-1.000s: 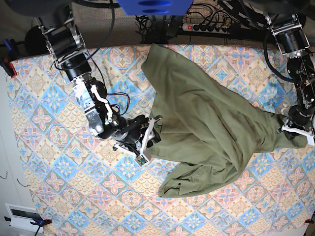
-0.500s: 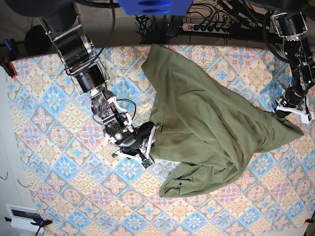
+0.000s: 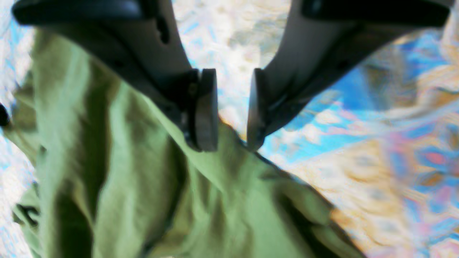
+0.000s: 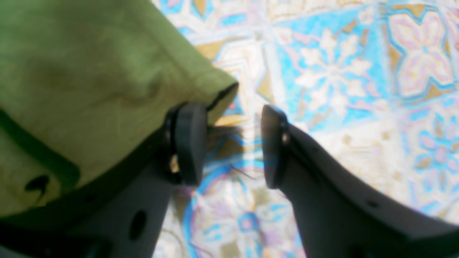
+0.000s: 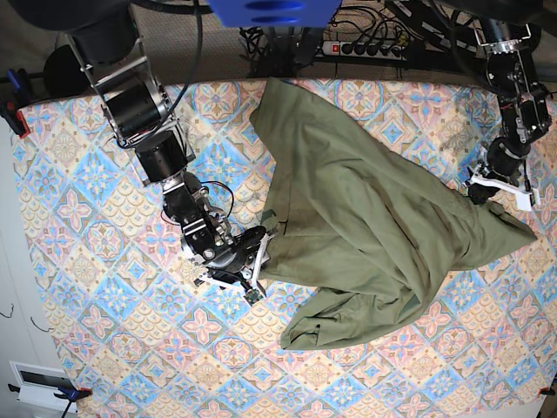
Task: Layout the t-shirt on the table in an organized manner, then fold the t-shirt properly
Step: 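Grasp the shirt fabric near the middle with the right gripper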
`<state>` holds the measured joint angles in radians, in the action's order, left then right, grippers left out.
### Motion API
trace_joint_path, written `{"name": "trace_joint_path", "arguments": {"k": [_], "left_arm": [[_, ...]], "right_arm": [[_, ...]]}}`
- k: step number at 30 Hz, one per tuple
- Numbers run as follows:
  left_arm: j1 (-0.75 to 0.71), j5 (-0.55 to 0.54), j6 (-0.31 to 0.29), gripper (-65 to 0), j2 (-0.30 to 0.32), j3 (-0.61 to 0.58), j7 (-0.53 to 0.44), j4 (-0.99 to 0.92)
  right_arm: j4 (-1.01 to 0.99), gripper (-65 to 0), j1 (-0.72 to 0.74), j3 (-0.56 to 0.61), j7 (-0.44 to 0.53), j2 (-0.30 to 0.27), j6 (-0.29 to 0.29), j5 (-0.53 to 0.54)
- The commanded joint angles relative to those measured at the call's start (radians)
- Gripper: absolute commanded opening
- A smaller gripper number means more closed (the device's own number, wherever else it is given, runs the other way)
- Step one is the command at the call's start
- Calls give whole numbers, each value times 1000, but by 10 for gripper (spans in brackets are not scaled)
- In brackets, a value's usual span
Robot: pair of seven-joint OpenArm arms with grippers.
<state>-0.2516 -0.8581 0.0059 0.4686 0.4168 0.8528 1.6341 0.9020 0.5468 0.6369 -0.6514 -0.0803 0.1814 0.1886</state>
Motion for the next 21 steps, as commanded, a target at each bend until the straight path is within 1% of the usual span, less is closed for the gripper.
{"name": "trace_joint_path", "arguments": {"k": [1, 2, 4, 6, 13, 18, 21], "left_arm": [[7, -5, -2, -505, 22, 7, -17, 19], [7, -5, -2, -505, 20, 7, -17, 19], [7, -5, -2, -505, 20, 7, -17, 19], [7, -5, -2, -505, 20, 6, -17, 19], [-15, -6, -2, -505, 20, 6, -17, 19], [-16, -8, -2, -505, 20, 6, -17, 19], [-16, -8, -2, -505, 20, 6, -17, 19]], "right_arm": [[-1, -398, 46, -4, 31, 3, -4, 2], [-10, -398, 51, -2, 35, 3, -1, 2], [-14, -398, 52, -2, 35, 9, 42, 1], [-11, -398, 52, -4, 35, 17, 63, -1], [87, -398, 52, -2, 28, 17, 65, -1], [85, -398, 52, -2, 34, 17, 66, -1], [47, -398, 60, -2, 37, 24, 66, -1]]}}
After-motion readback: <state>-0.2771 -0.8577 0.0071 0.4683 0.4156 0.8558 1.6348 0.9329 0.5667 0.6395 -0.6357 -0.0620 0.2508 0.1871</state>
